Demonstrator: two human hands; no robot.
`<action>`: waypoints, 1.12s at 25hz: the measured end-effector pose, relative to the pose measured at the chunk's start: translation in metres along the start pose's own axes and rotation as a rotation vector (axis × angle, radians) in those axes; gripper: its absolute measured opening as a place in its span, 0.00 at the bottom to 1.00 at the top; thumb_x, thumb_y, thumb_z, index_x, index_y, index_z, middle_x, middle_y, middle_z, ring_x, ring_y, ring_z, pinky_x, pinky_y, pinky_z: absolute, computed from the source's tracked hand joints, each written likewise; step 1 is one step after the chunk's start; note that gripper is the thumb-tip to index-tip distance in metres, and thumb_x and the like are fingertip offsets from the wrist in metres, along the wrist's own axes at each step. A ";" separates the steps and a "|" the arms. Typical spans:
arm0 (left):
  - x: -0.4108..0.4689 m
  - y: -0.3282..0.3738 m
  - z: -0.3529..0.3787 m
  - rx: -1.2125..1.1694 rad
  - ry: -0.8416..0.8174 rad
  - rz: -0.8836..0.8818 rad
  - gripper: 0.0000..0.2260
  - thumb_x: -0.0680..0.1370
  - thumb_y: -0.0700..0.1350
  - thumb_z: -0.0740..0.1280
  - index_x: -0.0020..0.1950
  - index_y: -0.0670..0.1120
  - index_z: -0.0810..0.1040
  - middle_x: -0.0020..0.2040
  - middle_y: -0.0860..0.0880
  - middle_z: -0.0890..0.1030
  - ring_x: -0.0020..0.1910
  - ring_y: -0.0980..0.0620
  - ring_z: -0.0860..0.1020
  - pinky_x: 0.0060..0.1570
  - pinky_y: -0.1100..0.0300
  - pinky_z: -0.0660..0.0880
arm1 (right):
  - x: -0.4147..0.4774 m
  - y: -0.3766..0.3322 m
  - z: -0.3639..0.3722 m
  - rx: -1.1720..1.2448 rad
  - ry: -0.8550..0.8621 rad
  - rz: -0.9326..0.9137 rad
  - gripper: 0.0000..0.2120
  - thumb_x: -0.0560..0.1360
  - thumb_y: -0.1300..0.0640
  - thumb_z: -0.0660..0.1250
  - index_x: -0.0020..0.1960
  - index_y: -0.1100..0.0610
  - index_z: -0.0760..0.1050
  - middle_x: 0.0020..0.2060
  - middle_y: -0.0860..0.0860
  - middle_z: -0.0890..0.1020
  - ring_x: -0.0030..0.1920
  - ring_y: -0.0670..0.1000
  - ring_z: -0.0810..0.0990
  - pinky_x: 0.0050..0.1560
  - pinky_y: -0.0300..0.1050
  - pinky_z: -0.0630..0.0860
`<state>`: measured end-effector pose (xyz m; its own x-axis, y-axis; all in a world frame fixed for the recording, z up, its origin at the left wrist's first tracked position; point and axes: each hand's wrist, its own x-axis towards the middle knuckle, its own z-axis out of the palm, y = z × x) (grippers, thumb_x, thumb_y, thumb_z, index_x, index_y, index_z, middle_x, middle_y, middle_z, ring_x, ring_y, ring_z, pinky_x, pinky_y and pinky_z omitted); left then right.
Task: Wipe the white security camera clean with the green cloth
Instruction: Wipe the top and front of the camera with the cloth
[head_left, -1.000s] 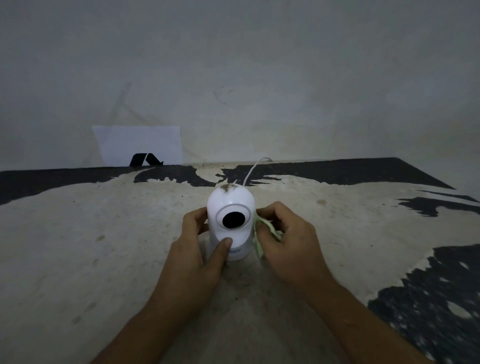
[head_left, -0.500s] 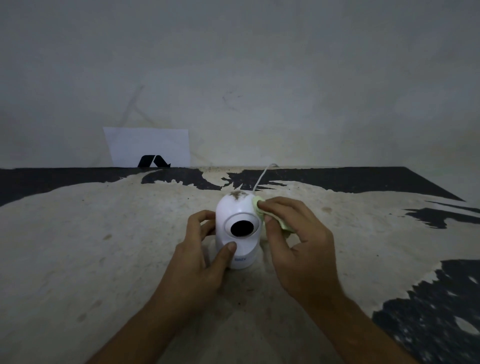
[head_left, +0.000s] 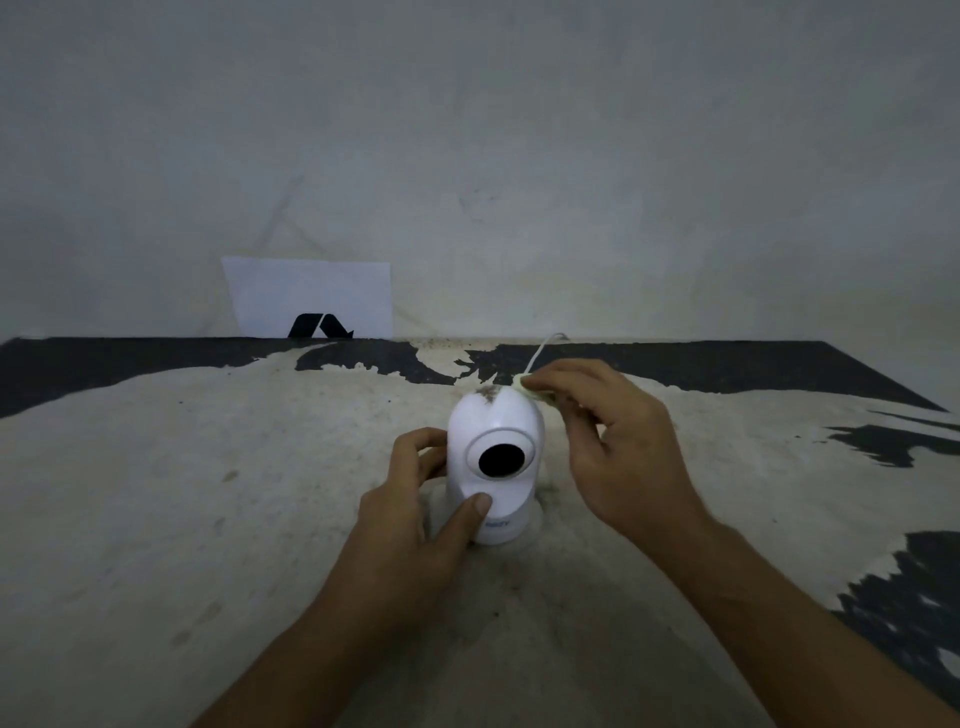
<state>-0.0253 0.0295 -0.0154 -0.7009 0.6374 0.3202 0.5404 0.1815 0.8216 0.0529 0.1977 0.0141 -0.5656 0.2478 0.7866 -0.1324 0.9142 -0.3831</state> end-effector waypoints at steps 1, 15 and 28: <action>0.000 0.000 0.000 -0.008 -0.001 0.002 0.24 0.71 0.54 0.68 0.60 0.62 0.57 0.53 0.69 0.67 0.47 0.76 0.66 0.39 0.80 0.63 | 0.000 0.001 -0.001 0.012 0.004 -0.014 0.14 0.74 0.70 0.61 0.55 0.61 0.80 0.53 0.55 0.82 0.54 0.47 0.78 0.58 0.37 0.74; 0.004 -0.006 0.002 -0.001 0.011 0.013 0.25 0.69 0.58 0.66 0.60 0.62 0.58 0.52 0.72 0.66 0.52 0.70 0.68 0.46 0.79 0.60 | -0.016 -0.002 0.010 0.031 0.091 -0.052 0.14 0.76 0.63 0.58 0.58 0.62 0.79 0.53 0.52 0.80 0.57 0.48 0.77 0.62 0.37 0.72; 0.003 -0.004 0.001 0.006 0.019 0.031 0.26 0.66 0.60 0.64 0.61 0.60 0.60 0.57 0.66 0.69 0.55 0.67 0.69 0.43 0.79 0.63 | -0.018 -0.004 0.008 0.000 0.028 0.068 0.16 0.76 0.65 0.58 0.61 0.60 0.77 0.54 0.53 0.82 0.54 0.42 0.76 0.58 0.28 0.70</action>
<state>-0.0295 0.0310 -0.0184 -0.6925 0.6284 0.3544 0.5646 0.1662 0.8085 0.0568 0.1868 -0.0025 -0.5500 0.3185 0.7721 -0.0939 0.8950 -0.4361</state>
